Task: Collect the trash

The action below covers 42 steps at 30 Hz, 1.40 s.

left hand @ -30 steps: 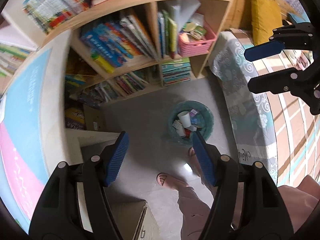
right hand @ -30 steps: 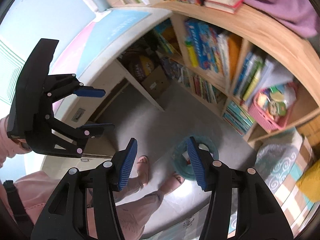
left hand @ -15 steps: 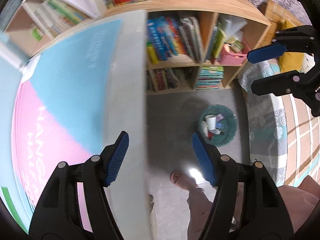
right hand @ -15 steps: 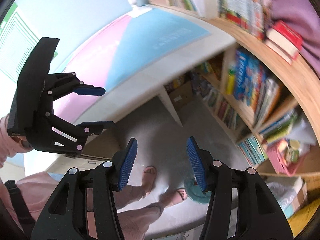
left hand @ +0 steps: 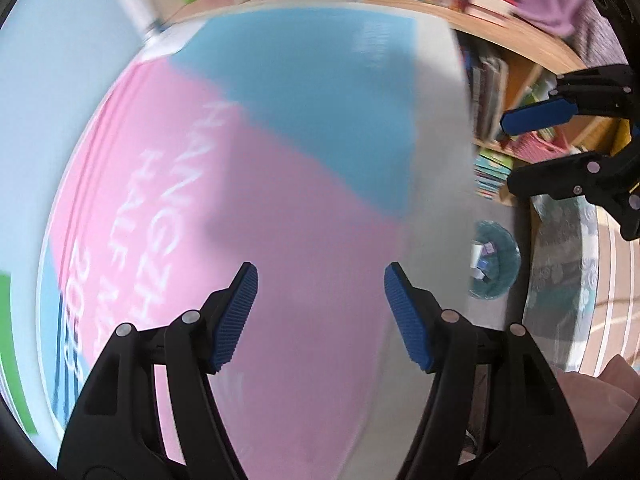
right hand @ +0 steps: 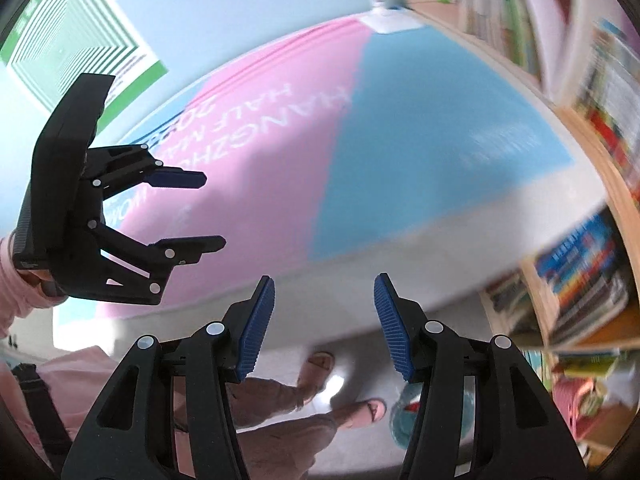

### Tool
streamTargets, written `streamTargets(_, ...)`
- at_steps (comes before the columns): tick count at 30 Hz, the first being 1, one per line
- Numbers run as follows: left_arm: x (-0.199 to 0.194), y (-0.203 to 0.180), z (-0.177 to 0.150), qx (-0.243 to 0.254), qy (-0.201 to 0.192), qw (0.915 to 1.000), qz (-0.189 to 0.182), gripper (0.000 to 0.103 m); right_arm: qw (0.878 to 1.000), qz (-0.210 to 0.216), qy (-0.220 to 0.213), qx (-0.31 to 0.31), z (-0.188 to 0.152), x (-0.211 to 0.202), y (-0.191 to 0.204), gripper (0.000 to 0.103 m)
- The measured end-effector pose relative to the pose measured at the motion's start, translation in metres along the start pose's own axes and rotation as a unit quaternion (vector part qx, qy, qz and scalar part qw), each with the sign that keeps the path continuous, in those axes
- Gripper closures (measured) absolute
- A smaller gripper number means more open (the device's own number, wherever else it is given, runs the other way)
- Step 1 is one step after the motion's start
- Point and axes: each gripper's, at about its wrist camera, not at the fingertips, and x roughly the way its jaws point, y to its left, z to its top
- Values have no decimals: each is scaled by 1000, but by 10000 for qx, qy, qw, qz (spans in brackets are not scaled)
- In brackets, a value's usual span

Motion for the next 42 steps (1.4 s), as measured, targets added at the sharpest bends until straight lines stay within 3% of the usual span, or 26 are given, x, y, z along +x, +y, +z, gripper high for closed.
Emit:
streamTargets(6, -4, 54, -28, -780, 54, 9967, 233, 39, 9977, 291, 226, -571, 42, 35, 39, 49)
streamTargets(12, -9, 89, -55, -1540, 118, 9864, 555, 39, 9886, 614, 497, -1285, 83, 69, 74, 49)
streamTargets(18, -18, 124, -78, -2454, 116, 9659, 815, 39, 9732, 945, 675, -1984, 124, 91, 102, 49)
streamTargets(24, -25, 144, -101, -3370, 137, 9354, 1064, 39, 9526, 1245, 888, -2631, 148, 108, 125, 49)
streamTargets(28, -27, 147, -112, -3786, 183, 9179, 1174, 39, 9396, 1409, 1015, -2951, 160, 122, 131, 49)
streamTargets(32, -27, 148, -119, -4040, 227, 9056, 1275, 39, 9287, 1555, 1097, -3182, 168, 132, 137, 49)
streamTargets(34, -26, 147, -122, -4174, 235, 8990, 1308, 37, 9256, 1606, 1113, -3242, 170, 135, 139, 49)
streamTargets(36, -25, 147, -125, -4305, 258, 8915, 1385, 27, 9243, 1648, 1132, -3252, 170, 137, 140, 49)
streamTargets(42, -24, 146, -130, -4497, 267, 8804, 1480, 25, 9292, 1571, 1168, -3135, 166, 144, 137, 49)
